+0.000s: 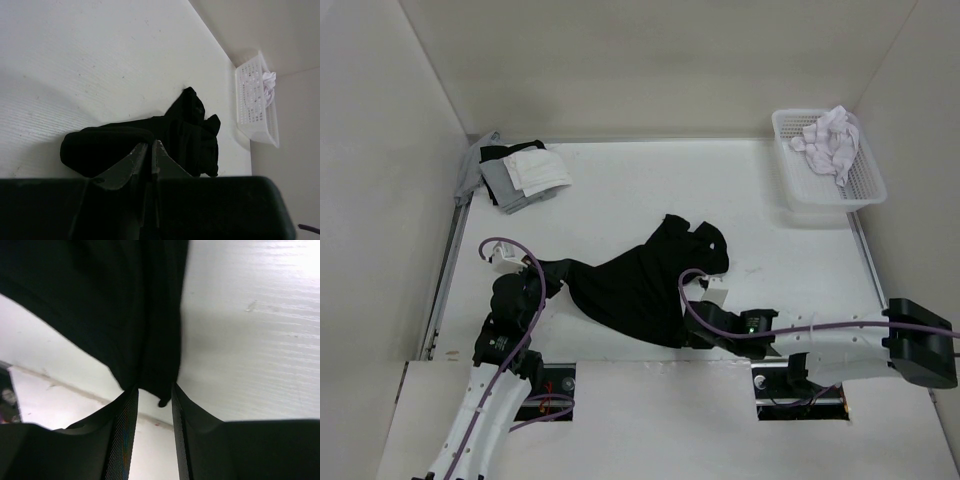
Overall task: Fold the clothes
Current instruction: Flatten the tank top out
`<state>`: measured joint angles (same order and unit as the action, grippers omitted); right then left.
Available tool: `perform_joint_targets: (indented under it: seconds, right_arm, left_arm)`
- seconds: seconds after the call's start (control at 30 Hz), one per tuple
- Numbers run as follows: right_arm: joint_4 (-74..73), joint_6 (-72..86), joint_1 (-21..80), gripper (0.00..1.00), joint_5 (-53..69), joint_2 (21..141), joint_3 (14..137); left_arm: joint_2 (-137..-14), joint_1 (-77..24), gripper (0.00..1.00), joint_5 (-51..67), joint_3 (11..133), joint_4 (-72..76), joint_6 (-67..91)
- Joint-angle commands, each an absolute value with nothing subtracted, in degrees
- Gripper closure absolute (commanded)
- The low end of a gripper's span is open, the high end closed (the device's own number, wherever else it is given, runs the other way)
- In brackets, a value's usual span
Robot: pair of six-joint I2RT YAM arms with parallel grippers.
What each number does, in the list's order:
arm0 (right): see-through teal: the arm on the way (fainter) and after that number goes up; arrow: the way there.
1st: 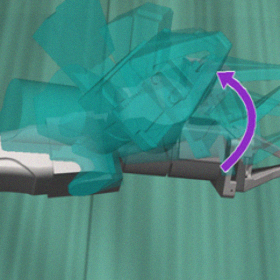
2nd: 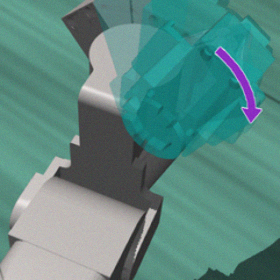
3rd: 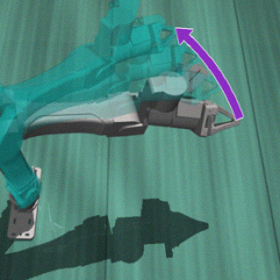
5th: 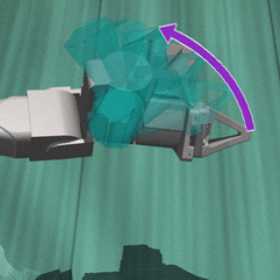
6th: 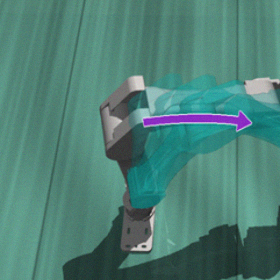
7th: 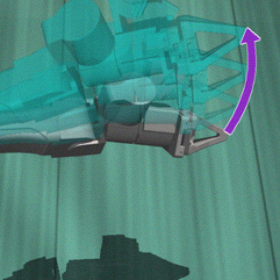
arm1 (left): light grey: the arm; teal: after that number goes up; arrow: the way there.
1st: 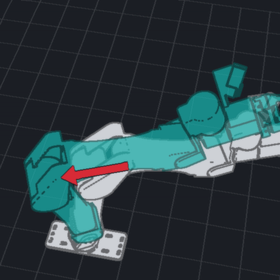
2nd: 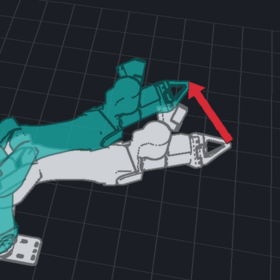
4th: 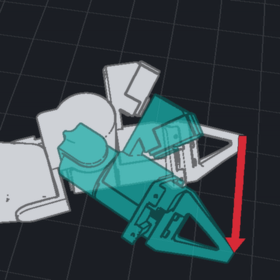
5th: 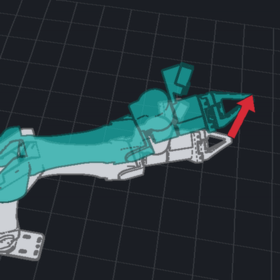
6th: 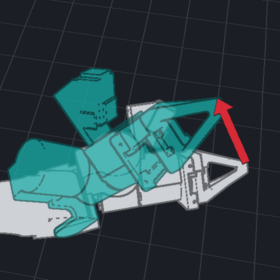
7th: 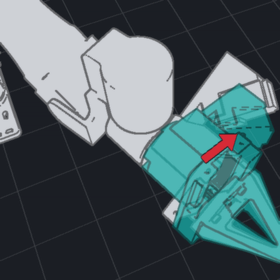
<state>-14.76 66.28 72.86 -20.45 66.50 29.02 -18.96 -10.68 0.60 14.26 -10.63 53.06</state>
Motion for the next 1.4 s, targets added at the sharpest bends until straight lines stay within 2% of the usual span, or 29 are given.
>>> perform_joint_targets:
  seconds: [0.0,0.17,0.27,0.33,0.43,0.57,0.67,0.73,0.87,1.03,1.2,1.27,1.37]
  right_arm:
    - [-17.67,69.17,73.52,0.62,-22.67,67.15,30.85]
    - [-16.88,70.22,73.52,0.62,-21.10,70.57,31.29]
    - [-14.95,70.22,74.22,0.66,-19.87,72.15,31.64]
    - [-13.63,70.49,74.22,0.71,-18.81,72.77,31.29]
    - [-12.92,71.54,74.22,0.91,-19.24,71.90,30.59]
    - [-14.32,68.66,75.54,0.99,-26.09,63.83,33.04]
    - [-21.95,61.89,75.72,1.00,-32.68,54.87,41.19]
    - [-28.97,54.71,76.67,1.00,-39.25,49.51,51.36]
    - [-34.36,40.38,79.58,1.00,-49.28,45.97,70.79]
    - [-31.39,21.66,81.69,1.00,-54.66,51.14,96.37]
    - [-24.88,3.90,83.80,1.00,-56.25,60.63,118.70]
    - [-23.12,-1.21,84.33,1.00,-57.21,63.79,124.25]
    - [-20.49,-5.79,84.42,1.00,-57.31,66.44,125.43]
  left_arm:
    - [-18.90,-11.03,0.97,0.26,16.00,-8.79,51.94]
    - [-19.07,-11.03,0.97,0.35,15.82,-8.70,51.94]
    - [-19.07,-11.03,0.97,0.35,15.65,-8.44,51.94]
    - [-18.99,-11.03,0.97,0.35,15.56,-8.44,52.12]
    - [-18.98,-10.94,0.97,0.18,15.64,-8.44,52.21]
    - [-20.65,-10.41,0.97,0.18,19.41,-5.81,53.26]
    - [-22.67,-10.41,0.98,0.00,25.91,-3.26,55.19]
    - [-23.73,-10.59,0.99,-0.44,32.31,-1.76,56.25]
    - [-25.40,-10.15,0.99,-2.81,49.00,-1.67,55.38]
    - [-30.40,-7.34,0.99,-7.20,70.71,-1.84,50.98]
    - [-37.60,-5.23,0.99,-7.47,86.46,-3.68,48.52]
    - [-39.28,-4.70,0.99,-7.56,90.16,-4.83,47.90]
    - [-39.81,-3.74,0.99,-7.21,90.88,-5.19,47.37]
